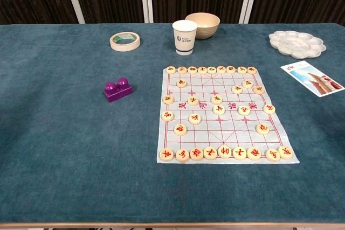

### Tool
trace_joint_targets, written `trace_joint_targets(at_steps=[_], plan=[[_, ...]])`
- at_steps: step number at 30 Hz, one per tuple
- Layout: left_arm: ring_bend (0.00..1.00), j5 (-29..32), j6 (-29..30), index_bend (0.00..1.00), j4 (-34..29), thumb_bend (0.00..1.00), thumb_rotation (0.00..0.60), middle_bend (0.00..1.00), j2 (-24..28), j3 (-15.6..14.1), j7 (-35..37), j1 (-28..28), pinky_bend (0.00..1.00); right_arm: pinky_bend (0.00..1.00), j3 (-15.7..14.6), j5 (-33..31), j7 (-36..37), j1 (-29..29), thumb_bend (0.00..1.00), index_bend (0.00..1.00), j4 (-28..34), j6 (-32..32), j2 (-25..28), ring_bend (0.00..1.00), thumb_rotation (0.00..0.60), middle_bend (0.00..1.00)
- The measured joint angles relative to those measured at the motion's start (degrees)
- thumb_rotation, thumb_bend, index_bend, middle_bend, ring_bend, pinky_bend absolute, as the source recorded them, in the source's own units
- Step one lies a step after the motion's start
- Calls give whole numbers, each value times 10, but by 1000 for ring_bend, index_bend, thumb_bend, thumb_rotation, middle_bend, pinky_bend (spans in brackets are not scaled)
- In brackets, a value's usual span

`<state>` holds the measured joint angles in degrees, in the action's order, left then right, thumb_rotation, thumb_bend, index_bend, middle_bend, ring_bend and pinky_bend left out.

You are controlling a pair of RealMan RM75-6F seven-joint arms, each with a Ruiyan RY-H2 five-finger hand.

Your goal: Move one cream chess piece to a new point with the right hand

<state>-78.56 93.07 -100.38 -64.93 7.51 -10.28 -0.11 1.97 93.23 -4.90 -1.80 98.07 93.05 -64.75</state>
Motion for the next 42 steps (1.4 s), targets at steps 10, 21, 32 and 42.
trace_joint_targets(at_steps=[10, 21, 32, 42], plan=[[0, -2, 3, 110, -2, 0, 600, 0, 1, 0, 0, 1, 0, 61, -1, -5, -2, 1, 379, 95, 3, -5, 0, 0, 600, 0], [0, -4, 5, 110, -2, 0, 600, 0, 2, 0, 4, 2, 0, 61, -2, -7, 17, 2, 379, 94, 7, -9, 5, 0, 600, 0], [0, 1, -4, 110, 0, 0, 600, 0, -4, 0, -7, -3, 0, 61, -11, 1, 65, 17, 379, 94, 15, -40, 18, 0, 600, 0], [0, 2, -1, 110, -1, 0, 600, 0, -3, 2, -5, -2, 0, 61, 14, 12, 108, 117, 379, 99, 63, -165, 75, 0, 600, 0]])
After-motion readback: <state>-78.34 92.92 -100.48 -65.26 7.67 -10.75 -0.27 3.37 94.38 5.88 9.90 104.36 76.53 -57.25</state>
